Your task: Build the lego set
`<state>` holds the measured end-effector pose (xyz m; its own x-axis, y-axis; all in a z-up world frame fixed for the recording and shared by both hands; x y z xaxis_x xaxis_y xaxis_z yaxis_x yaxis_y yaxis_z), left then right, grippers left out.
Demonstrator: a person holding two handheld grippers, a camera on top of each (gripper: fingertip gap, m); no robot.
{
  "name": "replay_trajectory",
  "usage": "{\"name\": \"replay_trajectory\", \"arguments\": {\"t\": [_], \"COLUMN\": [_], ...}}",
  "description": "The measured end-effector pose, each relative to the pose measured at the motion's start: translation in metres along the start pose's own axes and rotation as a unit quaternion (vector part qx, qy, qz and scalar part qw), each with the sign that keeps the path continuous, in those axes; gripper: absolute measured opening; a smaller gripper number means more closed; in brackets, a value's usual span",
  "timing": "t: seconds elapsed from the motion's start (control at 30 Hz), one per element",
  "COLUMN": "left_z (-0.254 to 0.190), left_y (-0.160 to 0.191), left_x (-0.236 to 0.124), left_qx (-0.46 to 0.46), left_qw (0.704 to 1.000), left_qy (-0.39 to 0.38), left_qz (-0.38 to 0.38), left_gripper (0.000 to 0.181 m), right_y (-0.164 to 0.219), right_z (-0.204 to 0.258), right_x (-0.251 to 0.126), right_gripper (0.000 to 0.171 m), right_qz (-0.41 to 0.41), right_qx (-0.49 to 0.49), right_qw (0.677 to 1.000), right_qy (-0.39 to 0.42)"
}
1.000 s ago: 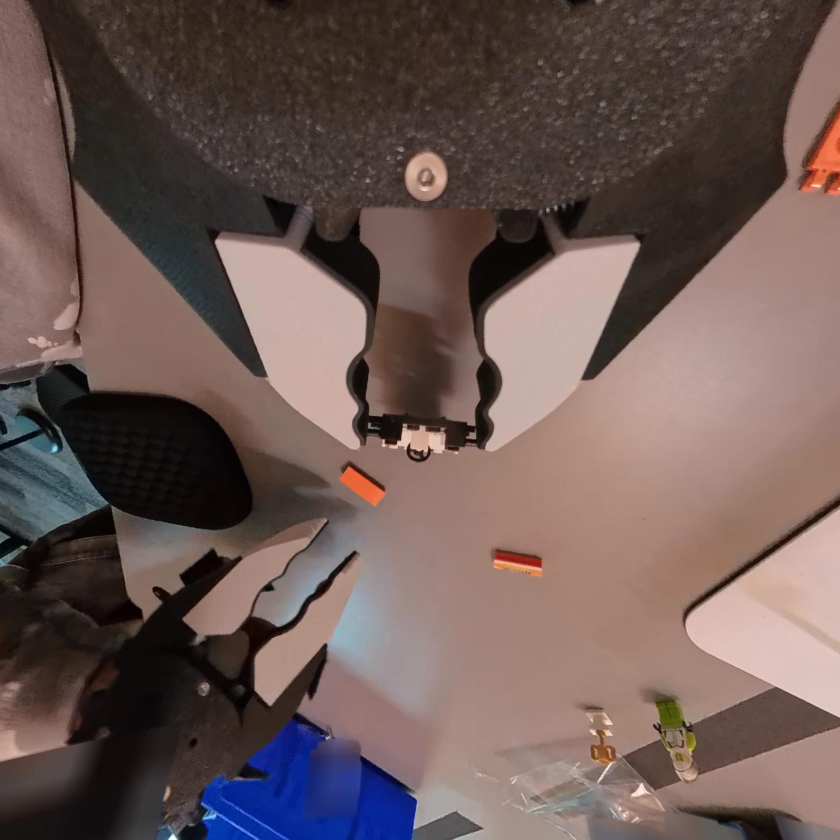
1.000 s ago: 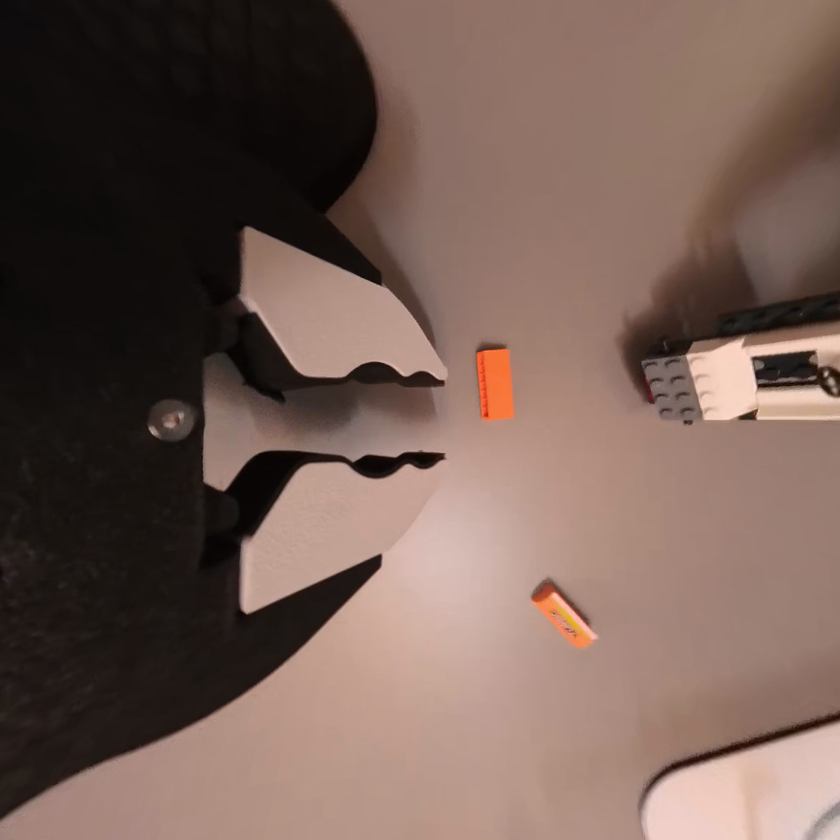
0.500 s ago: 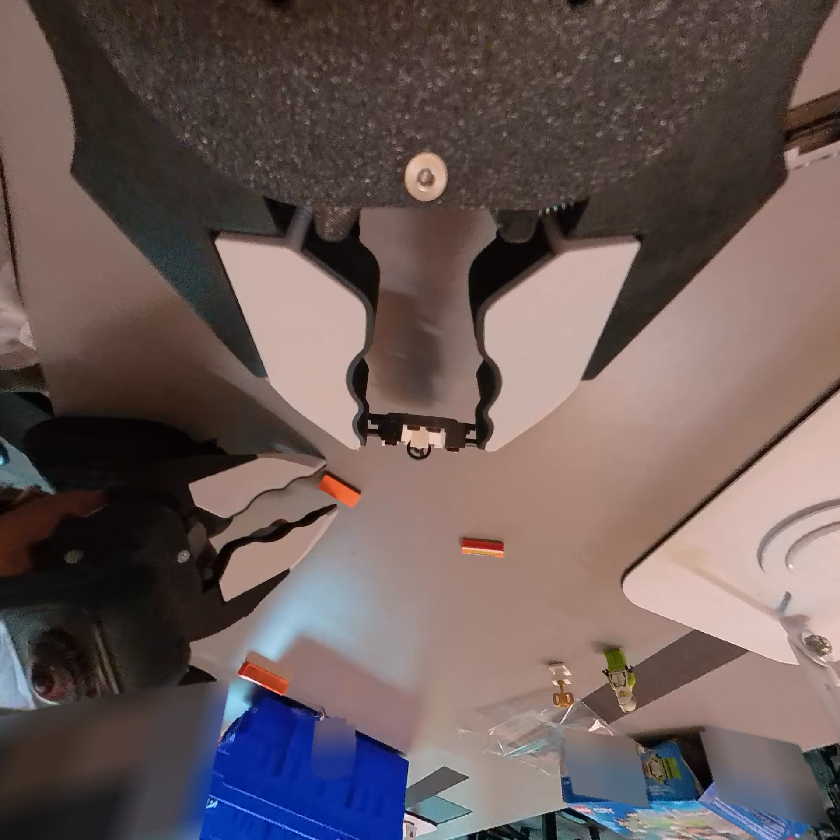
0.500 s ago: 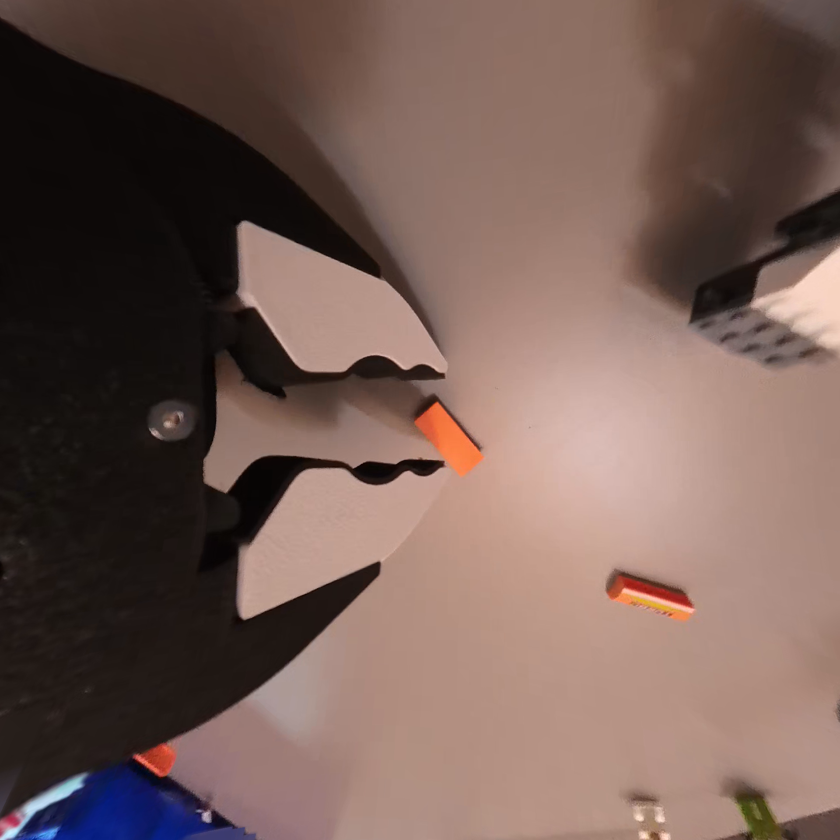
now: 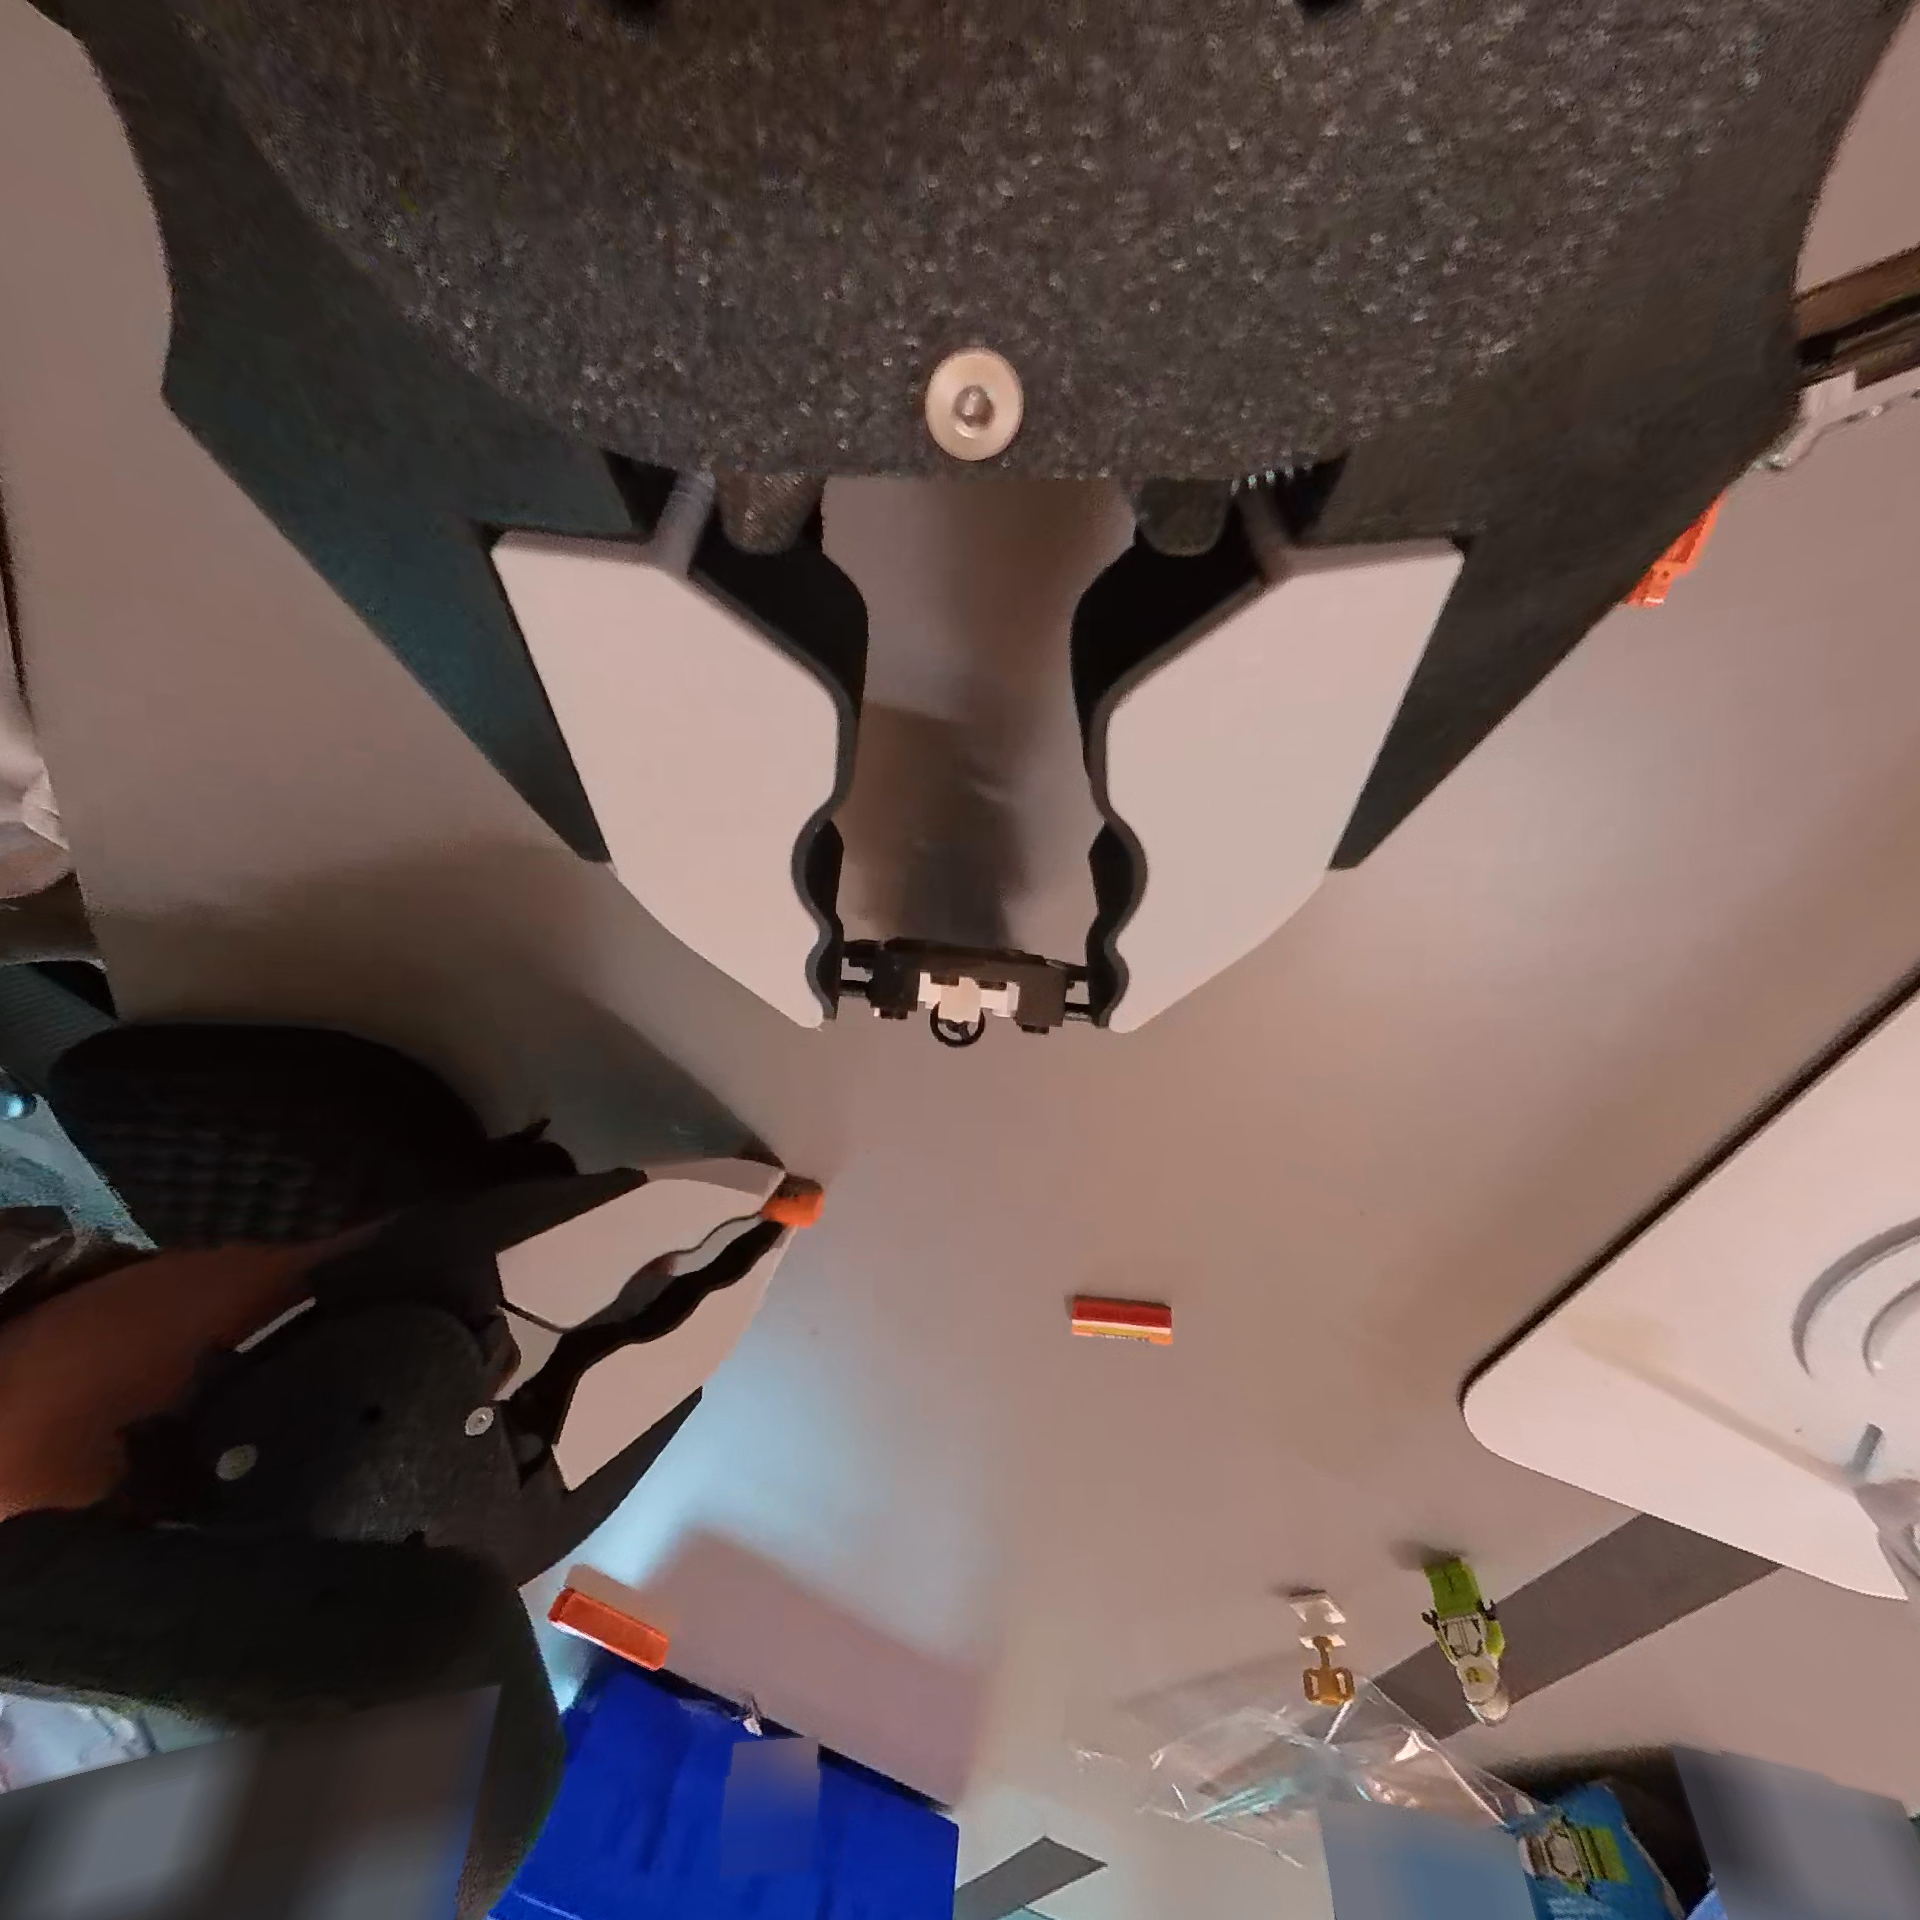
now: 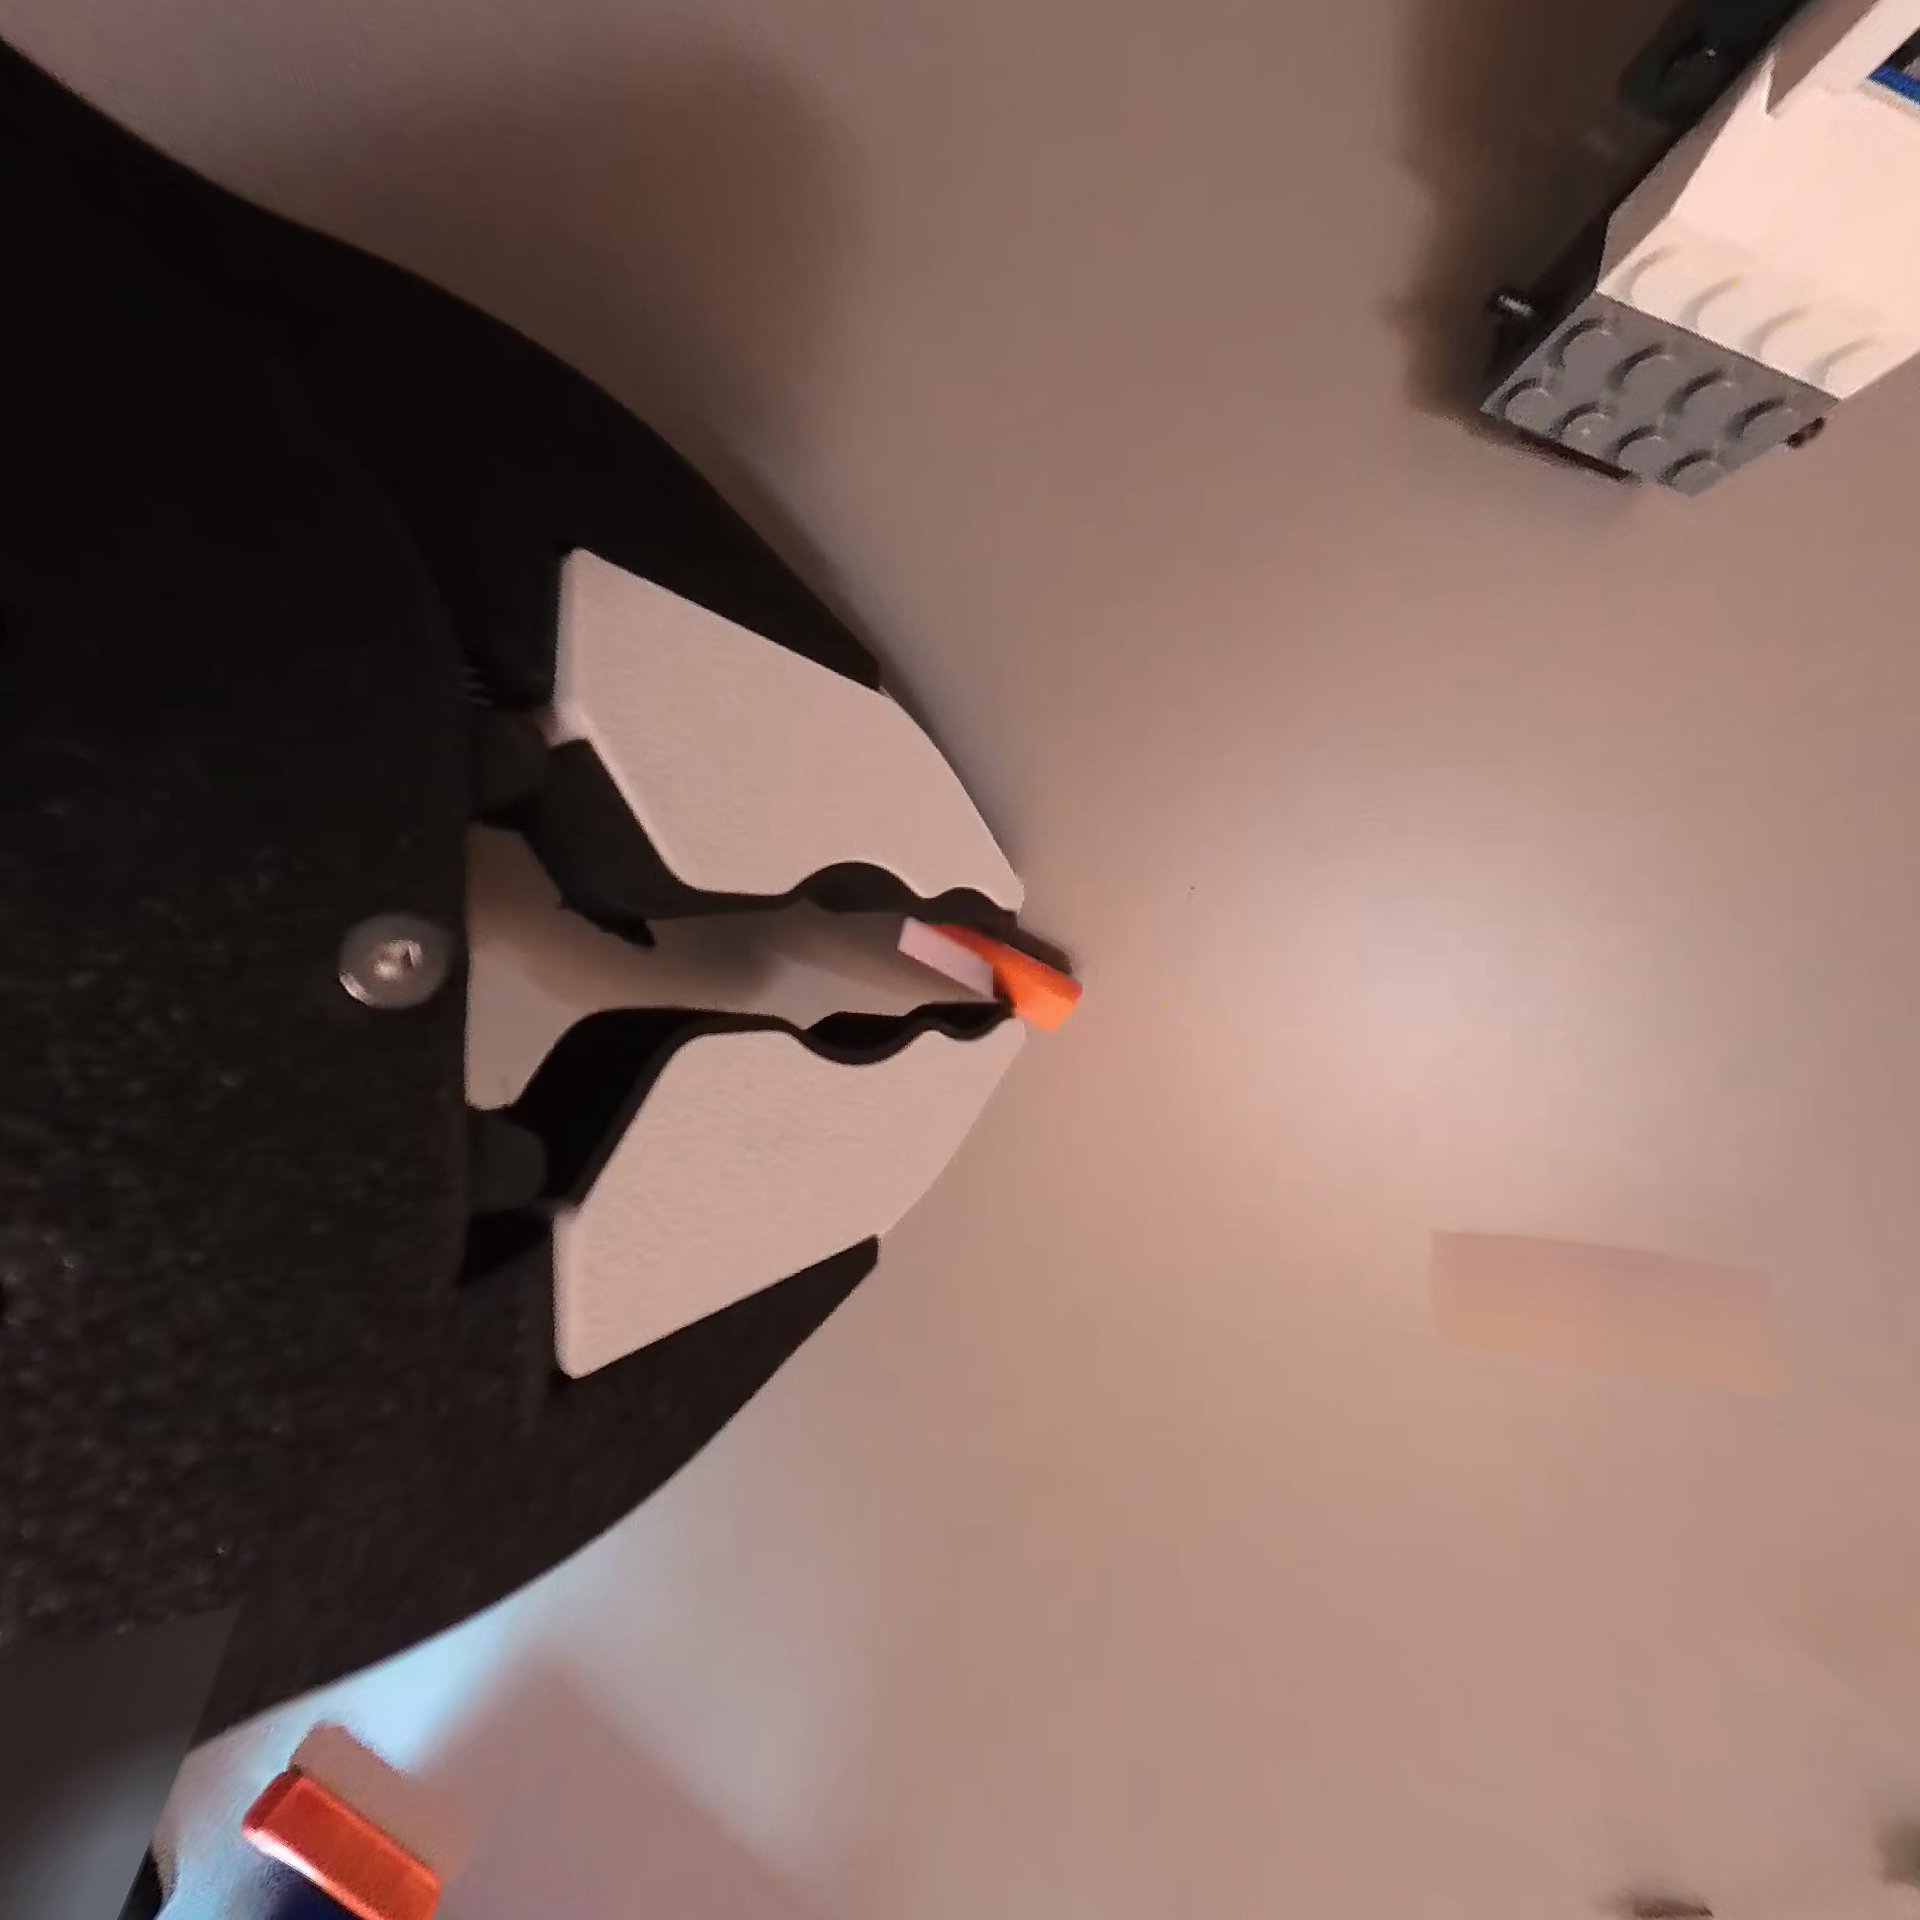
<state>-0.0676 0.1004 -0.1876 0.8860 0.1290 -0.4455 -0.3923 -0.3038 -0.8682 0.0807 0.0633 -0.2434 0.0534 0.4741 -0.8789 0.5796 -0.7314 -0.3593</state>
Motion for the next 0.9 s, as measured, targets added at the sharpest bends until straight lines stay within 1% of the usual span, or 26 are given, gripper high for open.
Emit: {"name": "replay_trajectory", "arguments": {"t": [0.03,0.13,0.2,0.3,0.43,0.53,0.63,0.8,0.9], "left_z": [0.000,-0.001,-0.004,-0.008,-0.012,-0.016,-0.018,-0.024,-0.026], "left_y": [0.000,-0.001,-0.003,-0.005,-0.007,-0.009,-0.011,-0.021,-0.029], "left_x": [0.000,0.000,0.000,0.000,0.001,0.003,0.007,0.011,0.008], "left_qx": [-0.001,-0.004,-0.008,-0.011,-0.013,-0.037,-0.061,-0.104,-0.124], "left_qw": [1.000,1.000,1.000,0.999,0.997,0.992,0.986,0.973,0.966], "left_qy": [0.001,0.005,0.017,0.036,0.060,0.089,0.113,0.143,0.151], "left_qz": [-0.001,-0.006,-0.015,-0.030,-0.055,-0.082,-0.105,-0.146,-0.173], "left_gripper": [0.045,0.045,0.045,0.045,0.045,0.045,0.045,0.045,0.045], "right_y": [0.001,0.002,-0.002,-0.008,-0.019,-0.032,-0.047,-0.068,-0.075], "right_z": [-0.001,-0.003,0.001,0.004,-0.001,0.006,0.015,0.029,0.035], "right_x": [0.001,0.001,-0.001,-0.008,-0.025,-0.049,-0.070,-0.093,-0.098], "right_gripper": [0.009,0.008,0.008,0.008,0.008,0.008,0.008,0.008,0.008], "right_qz": [-0.001,-0.013,-0.042,-0.084,-0.139,-0.201,-0.248,-0.303,-0.314], "right_qx": [0.002,0.006,0.000,-0.031,-0.079,-0.117,-0.130,-0.136,-0.153], "right_qw": [1.000,0.999,0.995,0.980,0.954,0.920,0.889,0.852,0.845], "right_qy": [-0.005,-0.031,-0.088,-0.175,-0.253,-0.314,-0.363,-0.405,-0.406]}}
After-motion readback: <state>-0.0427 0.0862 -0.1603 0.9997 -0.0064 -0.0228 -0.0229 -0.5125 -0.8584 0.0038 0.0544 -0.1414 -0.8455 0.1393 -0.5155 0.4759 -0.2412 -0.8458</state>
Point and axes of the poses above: each gripper's, where its closed fingertips meet, x out along the fingers, y out of its underside, z = x × y across the jaws, the point moved 2 cm from there along -x, back along the fingers, and after that the axes turned 2 degrees about y, right-handed, at the moved point
